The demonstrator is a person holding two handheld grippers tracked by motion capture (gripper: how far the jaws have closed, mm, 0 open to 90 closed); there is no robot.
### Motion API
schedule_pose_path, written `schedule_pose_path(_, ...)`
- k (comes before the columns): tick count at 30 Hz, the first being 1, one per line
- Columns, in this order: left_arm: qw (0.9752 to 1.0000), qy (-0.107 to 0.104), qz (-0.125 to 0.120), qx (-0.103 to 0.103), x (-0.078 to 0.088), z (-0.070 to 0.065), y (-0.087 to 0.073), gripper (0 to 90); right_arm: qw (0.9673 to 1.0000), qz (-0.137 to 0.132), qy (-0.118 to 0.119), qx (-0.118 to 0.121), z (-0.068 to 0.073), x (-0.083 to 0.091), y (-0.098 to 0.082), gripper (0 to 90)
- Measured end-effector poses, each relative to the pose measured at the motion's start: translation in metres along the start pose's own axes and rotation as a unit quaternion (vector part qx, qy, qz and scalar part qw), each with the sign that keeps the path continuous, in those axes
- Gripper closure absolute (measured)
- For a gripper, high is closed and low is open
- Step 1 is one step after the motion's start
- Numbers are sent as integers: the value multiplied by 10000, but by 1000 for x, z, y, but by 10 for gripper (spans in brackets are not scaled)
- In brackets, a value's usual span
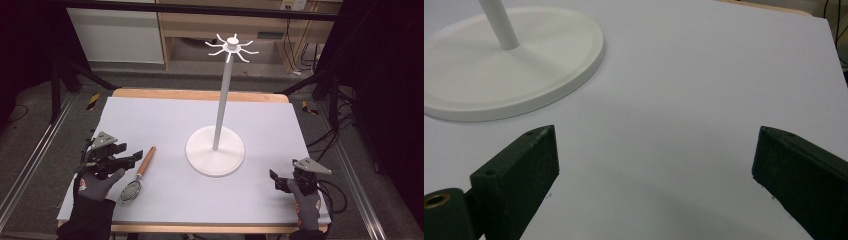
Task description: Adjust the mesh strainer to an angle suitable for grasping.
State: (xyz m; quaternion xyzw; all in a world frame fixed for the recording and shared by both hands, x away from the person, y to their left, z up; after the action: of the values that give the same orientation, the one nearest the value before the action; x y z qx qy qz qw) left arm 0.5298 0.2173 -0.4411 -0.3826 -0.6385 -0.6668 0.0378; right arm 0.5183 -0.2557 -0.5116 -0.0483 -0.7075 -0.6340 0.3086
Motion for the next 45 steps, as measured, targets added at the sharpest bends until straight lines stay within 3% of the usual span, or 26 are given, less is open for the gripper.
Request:
schedule_pose_path(11, 9999, -84, 96, 8, -8, -3, 10, 323, 10000, 35, 29, 8, 1, -1, -1, 52)
schedule_pose_path(23, 9984, -56, 546, -139, -30, -4, -8, 333, 9999, 67, 73, 63, 3, -1, -2, 53)
schedule_pose_path(33, 9963, 15, 847, -109, -42, 1, -20, 363, 9998, 139, 128, 96, 7, -4, -5, 55)
schedule_pose_path(45, 9911, 73, 1311, -225, -60, 3, -42, 415, 9996, 194, 165, 98, 8, -5, -6, 55)
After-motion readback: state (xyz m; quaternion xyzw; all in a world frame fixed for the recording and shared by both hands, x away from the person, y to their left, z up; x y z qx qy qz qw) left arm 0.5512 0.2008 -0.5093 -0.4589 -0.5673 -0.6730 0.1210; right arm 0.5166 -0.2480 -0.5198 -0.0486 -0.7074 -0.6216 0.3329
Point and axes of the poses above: each handheld gripper's, and its own axes: x roughly backward along the jaws, y roughly out of its top, z roughly to its left, the point moved 10 cm from there along -x, roughly forward along the jaws, and after that the axes turned 1 degree about -y, right-handed, at the moved point
